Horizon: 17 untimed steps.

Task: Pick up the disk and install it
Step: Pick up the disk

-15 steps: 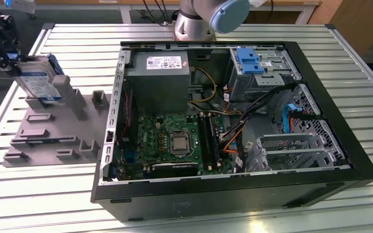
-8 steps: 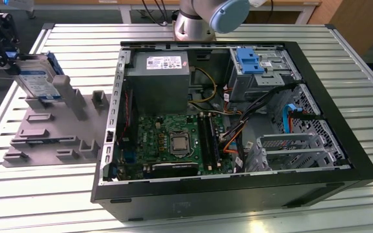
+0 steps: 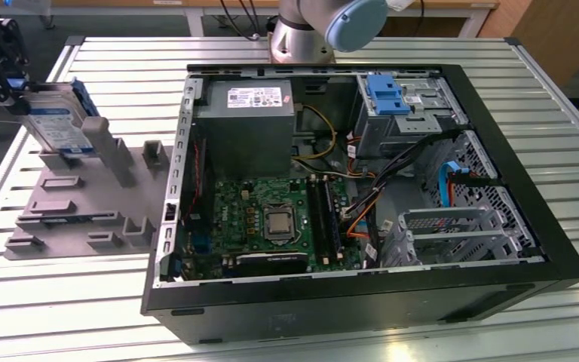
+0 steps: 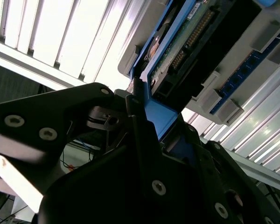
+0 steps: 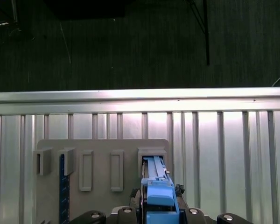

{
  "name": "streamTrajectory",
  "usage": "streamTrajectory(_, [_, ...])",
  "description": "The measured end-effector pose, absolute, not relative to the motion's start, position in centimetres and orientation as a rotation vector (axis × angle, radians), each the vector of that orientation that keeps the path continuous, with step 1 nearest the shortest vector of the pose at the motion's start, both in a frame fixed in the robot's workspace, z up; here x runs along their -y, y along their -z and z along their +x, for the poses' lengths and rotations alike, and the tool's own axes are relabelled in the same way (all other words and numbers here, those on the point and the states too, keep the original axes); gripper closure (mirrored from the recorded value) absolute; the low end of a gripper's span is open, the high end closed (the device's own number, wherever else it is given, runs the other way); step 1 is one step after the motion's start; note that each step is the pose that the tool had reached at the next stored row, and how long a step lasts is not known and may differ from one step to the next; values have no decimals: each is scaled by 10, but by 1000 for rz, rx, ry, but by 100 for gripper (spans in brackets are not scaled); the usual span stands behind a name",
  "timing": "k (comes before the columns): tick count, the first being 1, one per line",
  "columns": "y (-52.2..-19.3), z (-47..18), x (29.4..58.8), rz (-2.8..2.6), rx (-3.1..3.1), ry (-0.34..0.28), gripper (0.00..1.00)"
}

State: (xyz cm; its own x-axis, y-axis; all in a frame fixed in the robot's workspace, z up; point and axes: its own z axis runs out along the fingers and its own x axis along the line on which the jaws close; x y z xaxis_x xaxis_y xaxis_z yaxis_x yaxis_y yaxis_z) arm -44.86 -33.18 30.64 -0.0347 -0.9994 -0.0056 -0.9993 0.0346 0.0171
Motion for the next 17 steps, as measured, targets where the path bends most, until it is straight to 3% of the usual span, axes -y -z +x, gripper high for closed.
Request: streamTrajectory(17, [-314,-449,332,2177,2254,25,64])
